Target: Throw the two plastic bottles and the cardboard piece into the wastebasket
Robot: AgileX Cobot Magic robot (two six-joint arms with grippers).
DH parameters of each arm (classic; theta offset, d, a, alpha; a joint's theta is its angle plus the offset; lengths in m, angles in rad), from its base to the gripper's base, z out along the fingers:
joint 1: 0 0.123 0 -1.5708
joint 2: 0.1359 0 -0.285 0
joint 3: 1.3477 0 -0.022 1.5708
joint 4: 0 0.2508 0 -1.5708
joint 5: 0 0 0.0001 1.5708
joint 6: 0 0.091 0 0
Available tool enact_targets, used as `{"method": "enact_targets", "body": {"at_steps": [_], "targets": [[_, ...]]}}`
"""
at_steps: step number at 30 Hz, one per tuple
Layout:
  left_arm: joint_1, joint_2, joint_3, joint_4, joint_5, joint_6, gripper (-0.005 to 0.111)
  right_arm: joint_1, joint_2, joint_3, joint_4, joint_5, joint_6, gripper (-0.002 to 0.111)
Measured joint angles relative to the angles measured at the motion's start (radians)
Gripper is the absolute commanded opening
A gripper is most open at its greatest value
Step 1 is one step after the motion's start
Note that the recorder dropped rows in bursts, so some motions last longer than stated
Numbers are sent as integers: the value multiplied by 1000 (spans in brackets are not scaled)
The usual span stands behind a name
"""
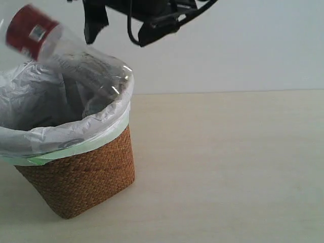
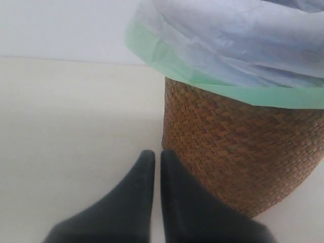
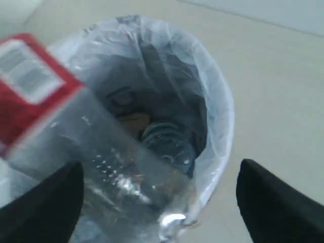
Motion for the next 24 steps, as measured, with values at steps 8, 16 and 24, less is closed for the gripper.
{"method": "enact_targets", "body": {"at_steps": [8, 16, 24], "targets": [[0, 0, 0, 0, 0, 0, 4, 0, 34, -4, -104, 22, 9, 73], [0, 0, 0, 0, 0, 0, 4, 0, 32, -4, -458, 184, 29, 73], [0, 0, 0, 0, 0, 0, 4, 0, 29, 244, -575, 190, 40, 1]]}}
